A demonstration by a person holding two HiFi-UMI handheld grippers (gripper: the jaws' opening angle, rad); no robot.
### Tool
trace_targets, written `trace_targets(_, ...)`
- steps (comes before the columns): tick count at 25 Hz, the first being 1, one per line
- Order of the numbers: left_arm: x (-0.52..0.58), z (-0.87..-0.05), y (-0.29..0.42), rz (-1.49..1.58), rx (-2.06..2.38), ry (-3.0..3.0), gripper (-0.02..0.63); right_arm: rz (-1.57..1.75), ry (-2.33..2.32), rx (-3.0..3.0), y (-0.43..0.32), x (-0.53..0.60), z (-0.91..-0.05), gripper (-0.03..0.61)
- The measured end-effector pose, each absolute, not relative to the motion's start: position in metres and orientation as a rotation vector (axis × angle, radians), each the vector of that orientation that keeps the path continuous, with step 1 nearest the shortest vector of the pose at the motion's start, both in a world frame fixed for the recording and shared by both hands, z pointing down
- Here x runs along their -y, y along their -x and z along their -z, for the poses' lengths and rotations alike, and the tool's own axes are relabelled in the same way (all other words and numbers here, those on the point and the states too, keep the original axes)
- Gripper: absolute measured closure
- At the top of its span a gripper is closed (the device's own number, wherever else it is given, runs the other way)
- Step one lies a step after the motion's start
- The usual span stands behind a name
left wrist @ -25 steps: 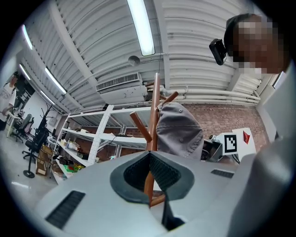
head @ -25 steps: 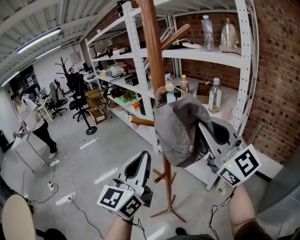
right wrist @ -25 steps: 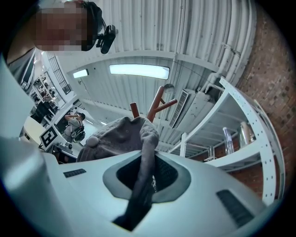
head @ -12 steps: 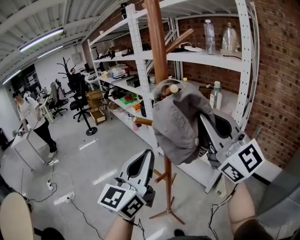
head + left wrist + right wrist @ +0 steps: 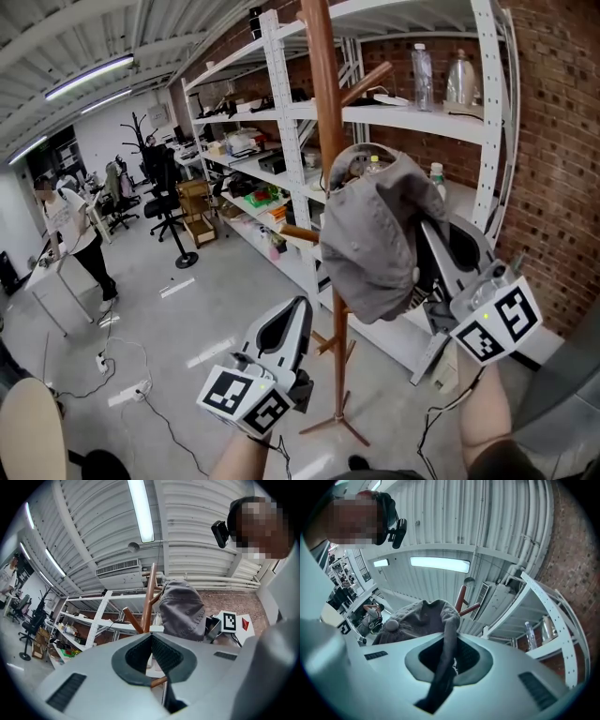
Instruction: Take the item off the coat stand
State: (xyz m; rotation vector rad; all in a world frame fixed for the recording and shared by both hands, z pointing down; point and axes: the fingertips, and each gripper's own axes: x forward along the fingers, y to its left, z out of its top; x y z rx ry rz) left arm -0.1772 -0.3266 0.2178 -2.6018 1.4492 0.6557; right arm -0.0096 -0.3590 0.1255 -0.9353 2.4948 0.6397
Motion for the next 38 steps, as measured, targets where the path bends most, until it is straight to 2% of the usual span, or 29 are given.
trace_targets(13, 0.284, -0.243, 0.169, -0.639, -1.426, 2.698, 0.606, -0.61, 1.016, -2.494, -0.006, 0.312, -0.147, 0.549)
trace_targets(27, 0.259, -0.288, 0.14, -0.648, -1.37, 2.871, 0.606, -0.457, 1.133, -2.541, -0.032, 0.28, -0.224, 0.549)
trace_targets(38, 0.242, -0.291, 0.108, -0.642, -1.42, 2.863, 0.606, -0.413, 1.092, -2.617, -0.053, 0.263, -0.256, 0.549)
